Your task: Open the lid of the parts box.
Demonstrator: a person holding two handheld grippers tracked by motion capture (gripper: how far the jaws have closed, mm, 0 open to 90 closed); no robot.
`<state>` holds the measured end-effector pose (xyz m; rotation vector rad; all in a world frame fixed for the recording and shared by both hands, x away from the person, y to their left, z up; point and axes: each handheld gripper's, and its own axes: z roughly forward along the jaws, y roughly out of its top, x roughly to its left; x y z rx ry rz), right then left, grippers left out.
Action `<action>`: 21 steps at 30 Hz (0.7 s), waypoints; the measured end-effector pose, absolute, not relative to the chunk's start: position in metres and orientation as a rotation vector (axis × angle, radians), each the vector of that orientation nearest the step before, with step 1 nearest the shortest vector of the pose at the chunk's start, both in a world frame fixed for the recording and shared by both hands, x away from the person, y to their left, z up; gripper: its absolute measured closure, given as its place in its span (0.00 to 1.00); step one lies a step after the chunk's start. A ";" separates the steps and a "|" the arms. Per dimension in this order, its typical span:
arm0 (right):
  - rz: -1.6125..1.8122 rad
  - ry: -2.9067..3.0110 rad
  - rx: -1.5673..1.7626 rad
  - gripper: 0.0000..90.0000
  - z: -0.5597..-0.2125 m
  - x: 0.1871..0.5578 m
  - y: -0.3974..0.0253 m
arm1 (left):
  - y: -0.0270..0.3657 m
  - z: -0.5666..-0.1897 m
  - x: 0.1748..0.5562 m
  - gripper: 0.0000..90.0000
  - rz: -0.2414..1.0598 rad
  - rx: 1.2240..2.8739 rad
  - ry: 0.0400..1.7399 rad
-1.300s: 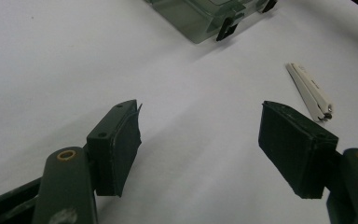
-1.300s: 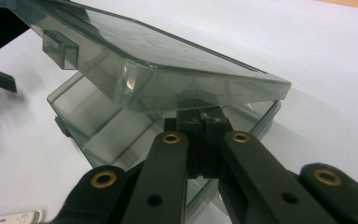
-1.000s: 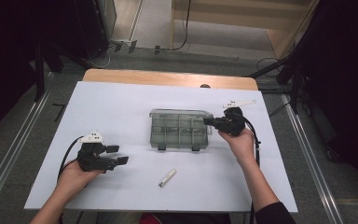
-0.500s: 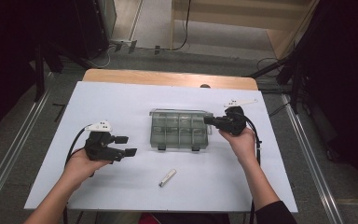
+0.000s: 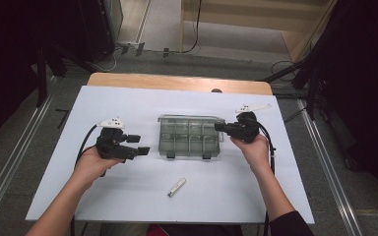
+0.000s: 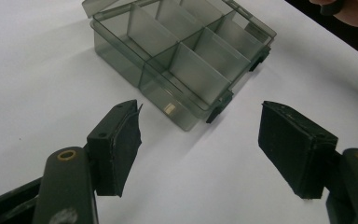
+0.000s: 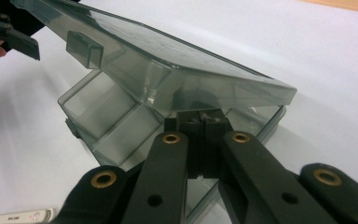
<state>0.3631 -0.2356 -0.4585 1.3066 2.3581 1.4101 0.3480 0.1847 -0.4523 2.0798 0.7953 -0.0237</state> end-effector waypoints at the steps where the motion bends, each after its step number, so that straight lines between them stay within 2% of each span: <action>1: 1.409 2.360 1.306 1.00 -0.459 0.363 -0.235 | 0.183 -0.452 0.350 0.33 -0.024 2.084 0.795; 9: 1.409 2.364 1.307 1.00 -0.459 0.363 -0.235 | 0.177 -0.448 0.361 0.33 -0.003 2.104 0.777; 10: 1.409 2.364 1.307 1.00 -0.459 0.363 -0.235 | 0.178 -0.448 0.366 0.35 -0.056 2.068 0.774; 11: 1.411 2.365 1.307 1.00 -0.459 0.363 -0.235 | 0.177 -0.448 0.368 0.35 -0.054 2.069 0.782; 15: 1.409 2.366 1.307 1.00 -0.459 0.363 -0.234 | 0.172 -0.444 0.374 0.35 0.017 2.110 0.753; 21: 1.408 2.364 1.310 1.00 -0.459 0.364 -0.234 | 0.164 -0.443 0.383 0.35 0.053 2.094 0.731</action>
